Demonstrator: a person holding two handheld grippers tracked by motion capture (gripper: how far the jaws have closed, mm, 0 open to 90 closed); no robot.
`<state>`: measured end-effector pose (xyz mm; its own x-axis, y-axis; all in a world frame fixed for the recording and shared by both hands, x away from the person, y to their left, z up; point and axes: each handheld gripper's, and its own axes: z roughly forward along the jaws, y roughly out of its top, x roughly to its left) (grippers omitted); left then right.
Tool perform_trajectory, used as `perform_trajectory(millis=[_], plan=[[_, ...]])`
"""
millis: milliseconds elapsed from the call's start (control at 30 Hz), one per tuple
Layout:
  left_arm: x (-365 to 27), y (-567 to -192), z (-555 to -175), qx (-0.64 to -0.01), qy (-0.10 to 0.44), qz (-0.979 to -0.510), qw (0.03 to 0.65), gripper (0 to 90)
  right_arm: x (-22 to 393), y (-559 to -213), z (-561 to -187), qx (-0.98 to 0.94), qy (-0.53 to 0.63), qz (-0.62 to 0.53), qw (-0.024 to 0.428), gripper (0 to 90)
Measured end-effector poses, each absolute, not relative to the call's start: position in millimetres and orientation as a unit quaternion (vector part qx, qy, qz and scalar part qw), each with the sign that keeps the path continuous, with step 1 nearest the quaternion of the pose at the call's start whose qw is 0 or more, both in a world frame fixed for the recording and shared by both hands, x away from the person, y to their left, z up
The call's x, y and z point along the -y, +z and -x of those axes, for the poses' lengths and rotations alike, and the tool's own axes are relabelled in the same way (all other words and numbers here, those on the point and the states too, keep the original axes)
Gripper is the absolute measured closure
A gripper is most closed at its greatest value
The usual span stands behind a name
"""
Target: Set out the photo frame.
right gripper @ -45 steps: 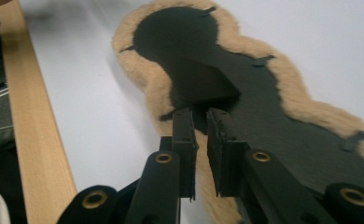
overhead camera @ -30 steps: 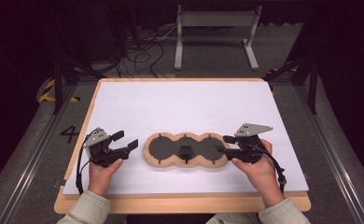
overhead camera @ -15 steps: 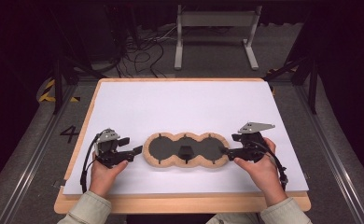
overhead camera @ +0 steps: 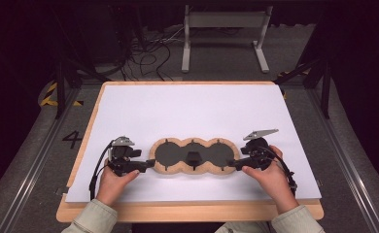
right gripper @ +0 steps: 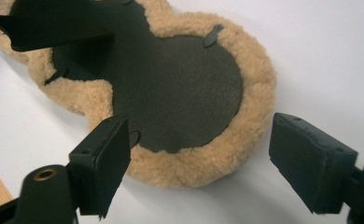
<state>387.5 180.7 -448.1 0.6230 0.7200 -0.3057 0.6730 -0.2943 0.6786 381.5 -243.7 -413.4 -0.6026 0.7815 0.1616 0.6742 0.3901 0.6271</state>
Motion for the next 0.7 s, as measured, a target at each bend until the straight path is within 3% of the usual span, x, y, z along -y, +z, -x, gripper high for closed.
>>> perform_trajectory(millis=[200, 700], plan=[[-177, -452, -392, -0.44, 0.025, -0.804, 0.399, 19.0, 245, -425, -387, -0.818, 0.34, -0.463, 0.034, 15.7], [-166, -458, -397, -0.45, -0.001, -0.801, 0.394, 13.6, 237, -440, -391, -0.805, 0.331, -0.491, 0.026, 8.7]])
